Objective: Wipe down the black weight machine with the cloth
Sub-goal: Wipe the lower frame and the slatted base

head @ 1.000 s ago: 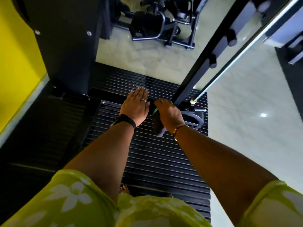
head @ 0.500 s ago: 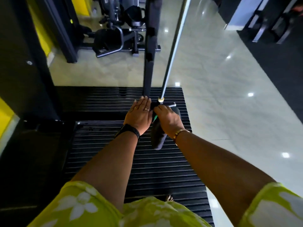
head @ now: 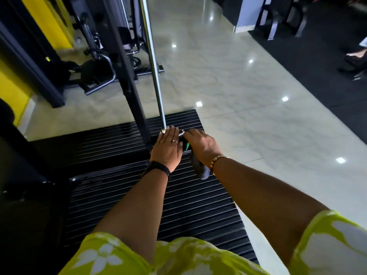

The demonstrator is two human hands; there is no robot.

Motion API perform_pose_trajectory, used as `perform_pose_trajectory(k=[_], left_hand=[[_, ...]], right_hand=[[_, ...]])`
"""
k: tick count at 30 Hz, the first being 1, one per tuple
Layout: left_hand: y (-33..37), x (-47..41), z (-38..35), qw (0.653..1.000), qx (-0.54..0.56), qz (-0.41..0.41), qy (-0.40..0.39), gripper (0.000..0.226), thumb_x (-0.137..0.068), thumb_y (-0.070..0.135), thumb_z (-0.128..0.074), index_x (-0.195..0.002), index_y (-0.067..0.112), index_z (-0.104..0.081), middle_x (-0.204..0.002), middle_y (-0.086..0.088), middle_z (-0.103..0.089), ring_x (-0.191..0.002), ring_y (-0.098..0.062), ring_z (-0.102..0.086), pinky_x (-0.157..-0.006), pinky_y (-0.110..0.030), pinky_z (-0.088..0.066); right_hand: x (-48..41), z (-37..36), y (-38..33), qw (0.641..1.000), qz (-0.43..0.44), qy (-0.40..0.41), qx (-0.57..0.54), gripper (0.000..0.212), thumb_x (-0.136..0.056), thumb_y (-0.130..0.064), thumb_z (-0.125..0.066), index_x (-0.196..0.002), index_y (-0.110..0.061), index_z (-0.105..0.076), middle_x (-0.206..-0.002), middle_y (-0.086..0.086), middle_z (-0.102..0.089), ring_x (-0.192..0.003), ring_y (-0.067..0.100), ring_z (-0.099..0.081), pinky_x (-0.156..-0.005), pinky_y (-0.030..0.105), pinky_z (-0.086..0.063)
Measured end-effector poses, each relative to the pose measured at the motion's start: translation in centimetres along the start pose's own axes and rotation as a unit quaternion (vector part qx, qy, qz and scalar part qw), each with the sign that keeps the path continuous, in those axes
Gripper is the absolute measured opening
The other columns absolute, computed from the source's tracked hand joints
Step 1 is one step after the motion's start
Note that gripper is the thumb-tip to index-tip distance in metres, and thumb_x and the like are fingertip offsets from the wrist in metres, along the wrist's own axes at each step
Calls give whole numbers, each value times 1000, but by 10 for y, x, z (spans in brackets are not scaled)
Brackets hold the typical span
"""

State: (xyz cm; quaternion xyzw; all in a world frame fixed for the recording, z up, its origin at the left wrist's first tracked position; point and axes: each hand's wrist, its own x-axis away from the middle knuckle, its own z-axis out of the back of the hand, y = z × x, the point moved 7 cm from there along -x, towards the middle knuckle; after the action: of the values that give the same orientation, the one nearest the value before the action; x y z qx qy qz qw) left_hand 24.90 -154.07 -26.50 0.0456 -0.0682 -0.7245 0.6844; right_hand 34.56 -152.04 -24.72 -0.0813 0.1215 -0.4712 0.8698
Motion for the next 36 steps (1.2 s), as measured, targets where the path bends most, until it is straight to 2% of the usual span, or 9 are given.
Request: perform_pose_trajectory(k=[9, 18, 22, 24, 28, 31, 36], left_hand=[[-13, -44, -6, 1000, -8, -22, -22, 53, -106, 28, -20, -155, 8, -11, -163, -7, -9, -150, -19, -2, -119, -30, 6], [-50, -128, -11, 997, -2, -69, -24, 53, -106, 27, -20, -155, 7, -9, -163, -9, -7, -150, -19, -2, -118, -30, 7], [-69, -161, -15, 997, 14, -72, -20, 53, -106, 26, -22, -154, 7, -11, -162, -10, -9, -150, -20, -4, -119, -31, 5], [-70, -166, -18, 996, 25, -76, -30, 54, -106, 27, -22, -154, 7, -11, -162, -9, -10, -150, -20, -4, -119, -31, 5], [-71, -180, -26, 995, 25, -88, -34, 54, -106, 28, -22, -155, 9, -10, -163, -6, -10, -150, -18, -3, -118, -30, 6], [-72, -191, -29, 995, 32, -88, -29, 54, -105, 28, -24, -155, 9, -12, -163, -7, -10, -150, -18, -4, -120, -32, 2], [-71, -206, -36, 996, 20, -85, -37, 54, -106, 29, -23, -155, 9, -10, -163, -7, -8, -150, -18, -3, -119, -31, 4]], right_hand=[[-31, -6, 29, 999, -45, -20, 4, 41, -82, 2, -66, -119, -12, -57, -114, 5, -58, -101, 23, -57, -79, 39, -57], [-111, -21, 42, 996, -85, -22, 5, 39, -84, 0, -65, -121, -9, -58, -116, 9, -59, -106, 26, -57, -83, 41, -55], [-135, -29, 47, 995, -102, -7, -7, 45, -75, 1, -74, -119, -6, -63, -110, 14, -64, -97, 33, -63, -73, 44, -57], [-139, -34, 51, 993, -119, -24, 0, 54, -73, -3, -79, -123, -8, -60, -113, 11, -64, -93, 32, -66, -72, 42, -56], [-150, -31, 60, 990, -140, -31, -2, 50, -91, -8, -60, -139, -10, -47, -135, 9, -53, -102, 32, -64, -81, 44, -55], [-157, -34, 68, 988, -150, -42, 2, 45, -95, -8, -54, -139, -9, -46, -134, 11, -53, -105, 32, -62, -82, 45, -55], [-171, -44, 84, 986, -145, -79, 16, 50, -94, -2, -54, -141, -13, -41, -131, 8, -53, -103, 27, -62, -80, 37, -55]])
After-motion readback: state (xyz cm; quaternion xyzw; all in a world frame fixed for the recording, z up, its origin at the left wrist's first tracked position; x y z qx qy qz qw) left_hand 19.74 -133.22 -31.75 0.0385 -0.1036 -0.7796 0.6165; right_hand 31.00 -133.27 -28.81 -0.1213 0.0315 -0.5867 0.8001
